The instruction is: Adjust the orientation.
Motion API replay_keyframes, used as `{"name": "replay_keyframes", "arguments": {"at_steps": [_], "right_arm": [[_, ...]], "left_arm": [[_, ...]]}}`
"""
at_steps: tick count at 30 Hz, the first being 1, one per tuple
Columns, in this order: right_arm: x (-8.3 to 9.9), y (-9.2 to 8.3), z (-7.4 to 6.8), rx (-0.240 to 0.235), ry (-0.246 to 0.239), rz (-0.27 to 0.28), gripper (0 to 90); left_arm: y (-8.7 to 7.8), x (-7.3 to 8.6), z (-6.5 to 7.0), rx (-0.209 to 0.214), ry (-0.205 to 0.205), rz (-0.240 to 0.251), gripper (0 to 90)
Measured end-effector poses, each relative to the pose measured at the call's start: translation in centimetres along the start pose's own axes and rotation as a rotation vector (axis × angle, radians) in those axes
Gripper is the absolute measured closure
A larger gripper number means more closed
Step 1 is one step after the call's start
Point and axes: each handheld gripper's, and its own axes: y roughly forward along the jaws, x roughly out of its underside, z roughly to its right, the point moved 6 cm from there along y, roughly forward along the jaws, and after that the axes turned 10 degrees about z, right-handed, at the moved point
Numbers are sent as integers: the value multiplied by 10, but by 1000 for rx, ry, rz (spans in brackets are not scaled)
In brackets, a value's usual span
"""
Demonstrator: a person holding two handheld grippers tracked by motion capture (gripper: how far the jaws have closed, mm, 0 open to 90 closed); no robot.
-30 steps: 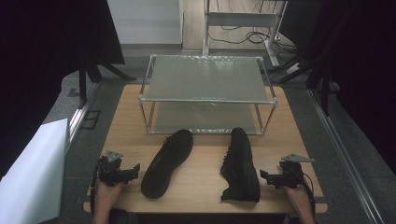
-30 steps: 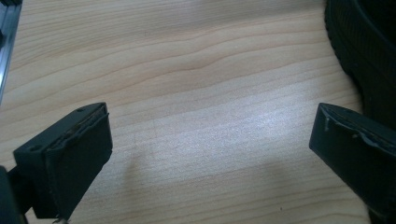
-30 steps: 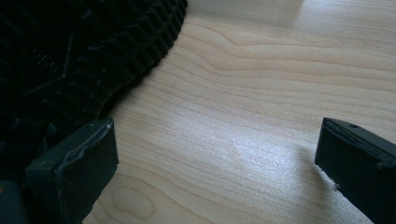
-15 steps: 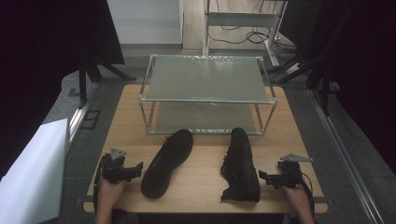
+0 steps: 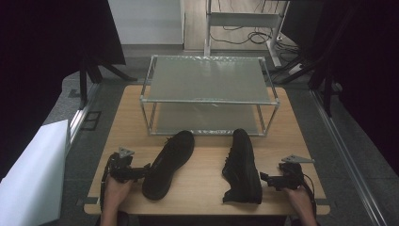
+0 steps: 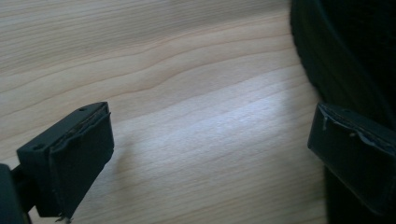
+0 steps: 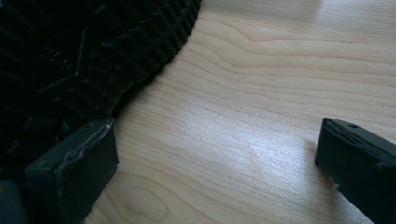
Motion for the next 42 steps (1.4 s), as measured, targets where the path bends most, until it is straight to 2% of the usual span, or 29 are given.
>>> {"name": "replay_keyframes", "arguments": {"at_steps": [3, 6, 9, 18, 25, 34, 42], "right_arm": [[0, -1, 1, 1, 3, -1, 0], [0, 0, 1, 4, 6, 6, 0], [-1, -1, 1, 5, 4, 5, 0], [-3, -2, 3, 13, 8, 23, 0], [-4, -2, 2, 13, 7, 26, 0], [-4, -2, 2, 13, 3, 29, 0], [-5, -1, 2, 11, 2, 27, 0]], "left_arm": [[-2, 0, 2, -15, 8, 3, 32], [-3, 0, 6, -5, 14, -1, 33], [-4, 0, 13, -1, 44, -4, 34], [-4, 1, 38, 57, 105, -8, 32], [-3, 1, 51, 76, 135, -6, 32], [-3, 1, 58, 82, 152, -2, 33], [-1, 0, 70, 108, 166, 4, 32]]}}
